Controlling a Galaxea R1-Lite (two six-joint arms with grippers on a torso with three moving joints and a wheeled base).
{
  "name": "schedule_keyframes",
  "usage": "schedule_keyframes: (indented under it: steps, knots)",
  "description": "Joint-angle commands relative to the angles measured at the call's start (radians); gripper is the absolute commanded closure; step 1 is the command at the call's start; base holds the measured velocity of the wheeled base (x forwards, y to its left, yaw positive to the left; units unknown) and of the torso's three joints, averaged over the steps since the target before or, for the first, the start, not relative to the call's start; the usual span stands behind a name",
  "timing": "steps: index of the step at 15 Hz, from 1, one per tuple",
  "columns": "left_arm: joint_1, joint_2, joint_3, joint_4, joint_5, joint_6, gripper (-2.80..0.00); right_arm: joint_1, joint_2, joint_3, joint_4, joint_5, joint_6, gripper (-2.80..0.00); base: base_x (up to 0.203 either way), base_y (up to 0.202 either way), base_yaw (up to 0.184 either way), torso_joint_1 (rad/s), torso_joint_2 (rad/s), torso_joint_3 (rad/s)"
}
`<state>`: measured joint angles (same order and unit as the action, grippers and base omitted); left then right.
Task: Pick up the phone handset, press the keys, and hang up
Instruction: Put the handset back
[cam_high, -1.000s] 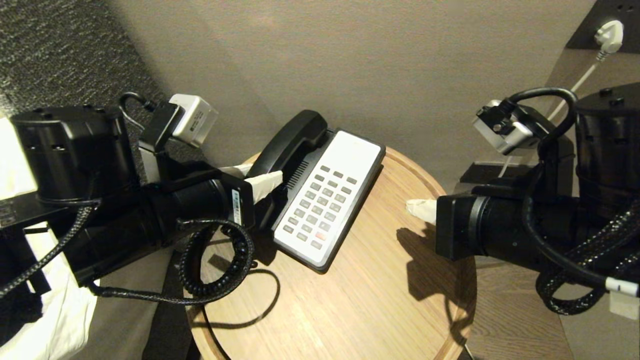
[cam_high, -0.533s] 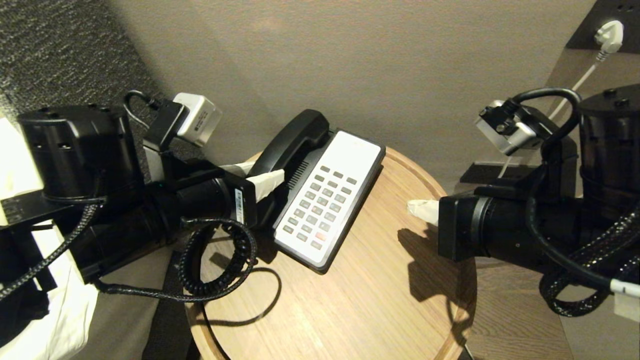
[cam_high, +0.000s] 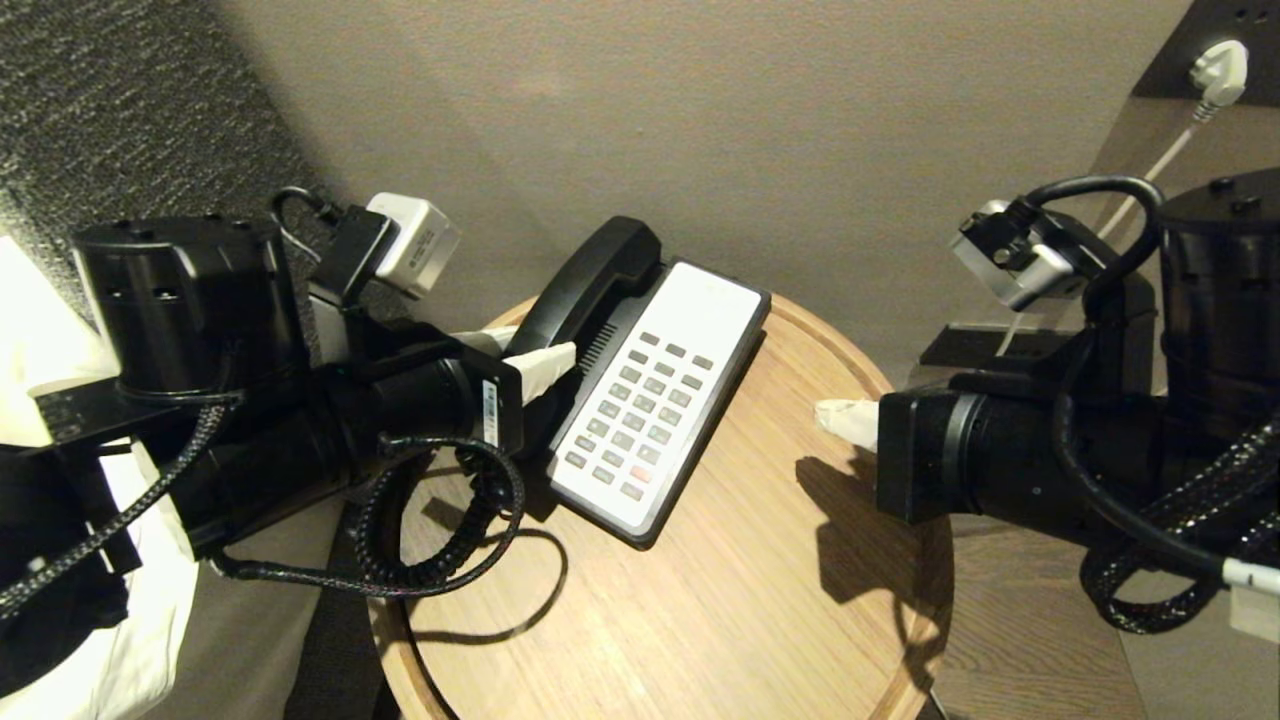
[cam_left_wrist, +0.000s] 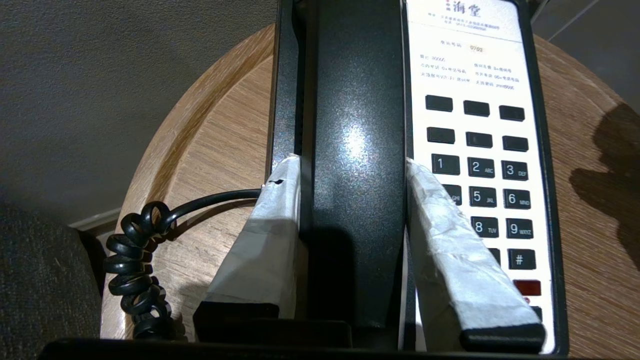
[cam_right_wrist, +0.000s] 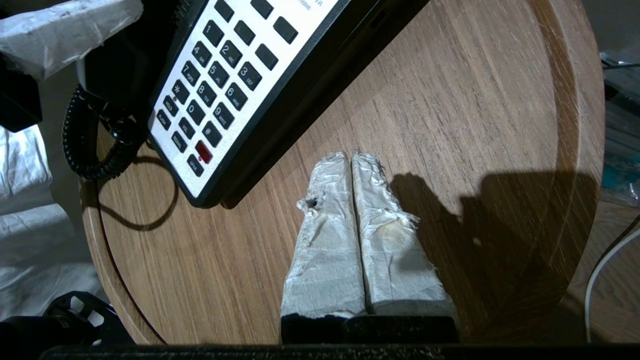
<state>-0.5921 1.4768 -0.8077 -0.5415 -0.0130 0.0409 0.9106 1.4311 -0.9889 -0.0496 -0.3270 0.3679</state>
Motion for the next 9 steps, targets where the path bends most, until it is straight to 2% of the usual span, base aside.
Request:
schedule_keyframes:
  steps: [1,3,4,9]
  knots:
    - [0.0,0.007,-0.001,-0.003,-0.001,0.002,0.0,0.001,0.002,0.001,-0.001,-0.001,0.002,0.0,0.0,0.0,0.0,0.0,0.0,0.0]
    - [0.0,0.007,-0.003,-0.003,0.0,0.002,0.0,0.001,0.002,0.003,-0.001,-0.001,0.002,0.0,0.0,0.0,0.0,0.0,0.0,0.0]
    - [0.0,0.007,-0.005,-0.003,-0.002,0.002,-2.8,0.001,0.002,0.007,-0.001,-0.001,0.002,0.0,0.0,0.0,0.0,0.0,0.0,0.0]
    - [0.0,0.014,-0.029,-0.016,0.001,0.002,-2.8,0.001,0.0,0.01,-0.001,-0.001,0.002,0.0,0.0,0.0,0.0,0.0,0.0,0.0]
